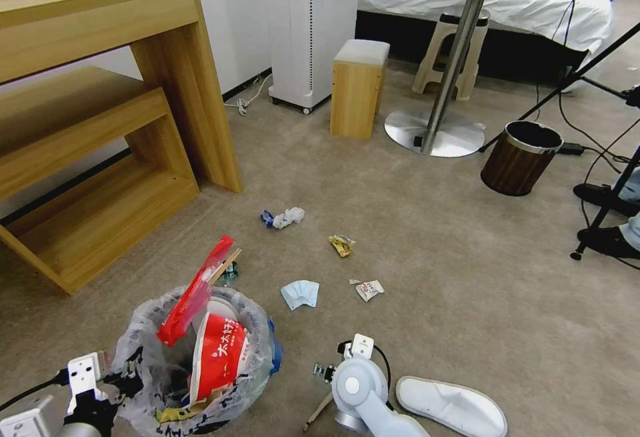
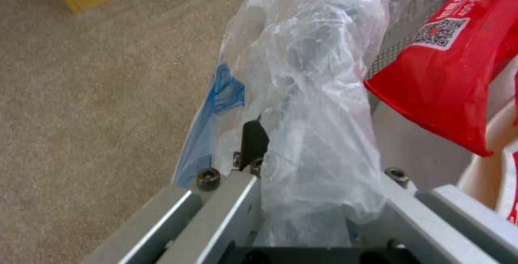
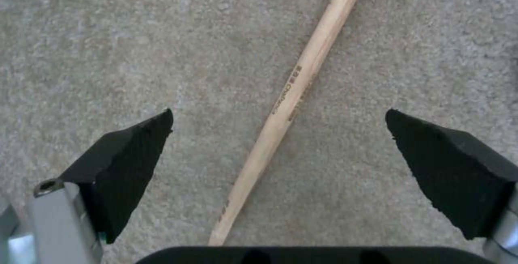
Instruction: Pick up the trash bin and place the garbage on the floor into it.
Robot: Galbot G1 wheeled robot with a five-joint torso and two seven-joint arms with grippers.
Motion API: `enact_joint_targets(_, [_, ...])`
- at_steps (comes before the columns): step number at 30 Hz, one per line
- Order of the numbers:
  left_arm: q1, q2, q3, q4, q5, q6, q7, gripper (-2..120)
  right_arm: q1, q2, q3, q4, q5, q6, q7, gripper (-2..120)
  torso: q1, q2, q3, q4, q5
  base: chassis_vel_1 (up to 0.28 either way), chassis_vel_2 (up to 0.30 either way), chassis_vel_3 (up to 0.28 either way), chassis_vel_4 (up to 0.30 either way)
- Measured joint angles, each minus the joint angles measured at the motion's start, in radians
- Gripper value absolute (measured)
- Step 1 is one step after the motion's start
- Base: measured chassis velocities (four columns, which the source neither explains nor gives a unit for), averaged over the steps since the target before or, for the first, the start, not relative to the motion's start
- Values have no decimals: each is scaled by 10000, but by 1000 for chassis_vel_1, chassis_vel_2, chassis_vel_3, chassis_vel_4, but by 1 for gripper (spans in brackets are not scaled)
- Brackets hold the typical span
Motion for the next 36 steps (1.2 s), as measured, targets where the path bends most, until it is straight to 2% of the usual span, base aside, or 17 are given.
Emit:
enact_joint_targets(10, [6,-27,101,119,240,-90,33,1,331,479,51,-614,342,131,165,100,0,0,0,1,-1,0,0,0,0])
enact_joint_targets(21, [-22,-83,228,247,462,-190,63,1,482,598,62,-1151,341,248,140,99,0,0,0,0,0,0,0,0,0])
enact_joint_targets(26, [-35,-110,306,263,554,-209,71,1,491,610,120,-1218,384,267,90,91,0,0,0,1,0,0,0,0,0])
enact_joint_targets(28, [-15,-121,327,263,620,-229,98,1,491,639,159,-1307,410,274,55,79,0,0,0,0,0,0,0,0,0])
enact_joint_targets(31, [23,-129,327,263,652,-249,107,1,492,687,180,-1411,408,293,46,73,0,0,0,0,-1,0,0,0,0])
enact_joint_targets(36, [81,-176,363,244,729,-316,113,1,464,755,181,-1544,358,320,9,78,0,0,0,0,-1,0,0,0,0])
